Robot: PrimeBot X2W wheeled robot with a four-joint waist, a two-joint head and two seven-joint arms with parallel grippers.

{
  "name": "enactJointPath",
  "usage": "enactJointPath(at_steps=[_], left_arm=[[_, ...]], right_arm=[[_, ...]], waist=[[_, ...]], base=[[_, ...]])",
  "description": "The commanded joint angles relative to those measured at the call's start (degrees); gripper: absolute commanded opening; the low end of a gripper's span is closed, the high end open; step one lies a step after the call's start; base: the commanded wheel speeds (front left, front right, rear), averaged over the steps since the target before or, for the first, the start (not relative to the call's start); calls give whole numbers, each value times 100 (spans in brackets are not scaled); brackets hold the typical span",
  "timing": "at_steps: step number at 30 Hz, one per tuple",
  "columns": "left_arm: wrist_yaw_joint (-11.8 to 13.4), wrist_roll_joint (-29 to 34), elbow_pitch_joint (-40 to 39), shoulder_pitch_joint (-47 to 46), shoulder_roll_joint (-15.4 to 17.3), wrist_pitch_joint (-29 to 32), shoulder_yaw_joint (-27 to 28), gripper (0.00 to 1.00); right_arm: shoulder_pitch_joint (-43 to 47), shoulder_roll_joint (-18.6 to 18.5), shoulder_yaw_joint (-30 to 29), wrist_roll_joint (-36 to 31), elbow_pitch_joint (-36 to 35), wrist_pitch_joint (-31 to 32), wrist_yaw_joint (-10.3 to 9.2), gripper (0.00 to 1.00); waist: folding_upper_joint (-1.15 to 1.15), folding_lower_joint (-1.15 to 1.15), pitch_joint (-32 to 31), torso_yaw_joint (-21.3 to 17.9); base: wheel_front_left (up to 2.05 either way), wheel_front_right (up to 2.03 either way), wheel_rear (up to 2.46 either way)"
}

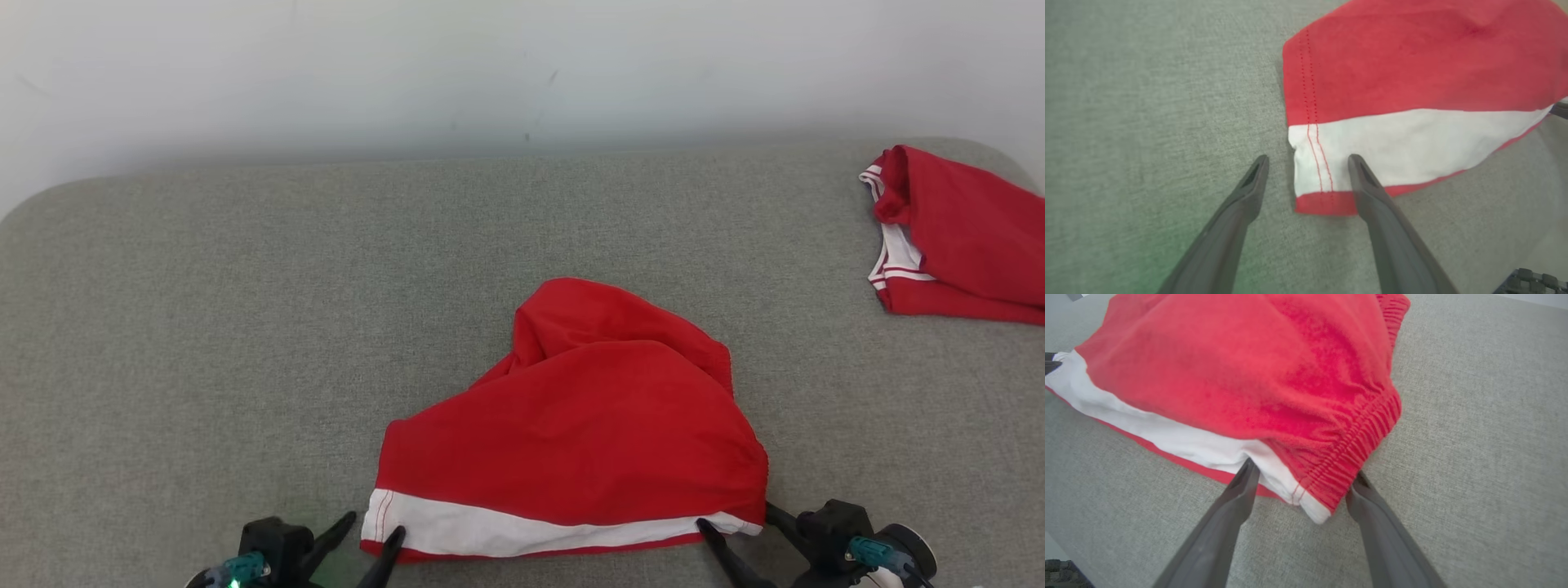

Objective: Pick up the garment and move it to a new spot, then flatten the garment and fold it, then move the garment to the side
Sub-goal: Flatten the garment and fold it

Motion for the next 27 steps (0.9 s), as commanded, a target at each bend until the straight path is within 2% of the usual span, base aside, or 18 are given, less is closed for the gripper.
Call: enactJointPath(at_steps=[1,2,3,4,5,10,18,22,27], left_arm=[[14,-123,97,-48,-30,-16,-107,93],[14,-250,161,-67,-55,5,-196,47],[13,-322,142,-102,-94,14,-322,37],[12,-472,97,-125,-128,10,-395,4],[12,-628,59,-116,-140,6,-447,0],[14,-743,-144,-108,-45,-12,-415,0],[14,-337,-1165,32,163,-15,797,0],[14,-391,-1563,-377,300,-15,1069,0],[14,-529,-1829,-1515,545,123,988,0]], right_arm=[[-65,10,32,52,0,-25,-13,85],[-75,3,49,75,0,-25,-13,40],[-76,2,65,96,-7,-26,-13,26],[-68,-5,77,102,-27,-26,-13,0],[-52,-24,76,124,-45,-26,-13,0],[140,-118,-38,194,-363,-26,-13,0],[126,-442,-190,230,-1522,-27,-13,0],[-304,-645,-150,438,-1952,29,-13,0],[-1248,-860,-112,945,-2402,473,-13,0]], waist=[[0,0,14,4],[0,0,21,8],[0,0,26,12],[0,0,29,17],[0,0,25,24],[0,0,-44,43],[0,0,-211,51],[0,0,-197,58],[0,0,53,26]], base=[[0,0,0],[0,0,0],[0,0,0],[0,0,0],[0,0,0],[0,0,0],[0,0,0],[0,0,0],[0,0,0]])
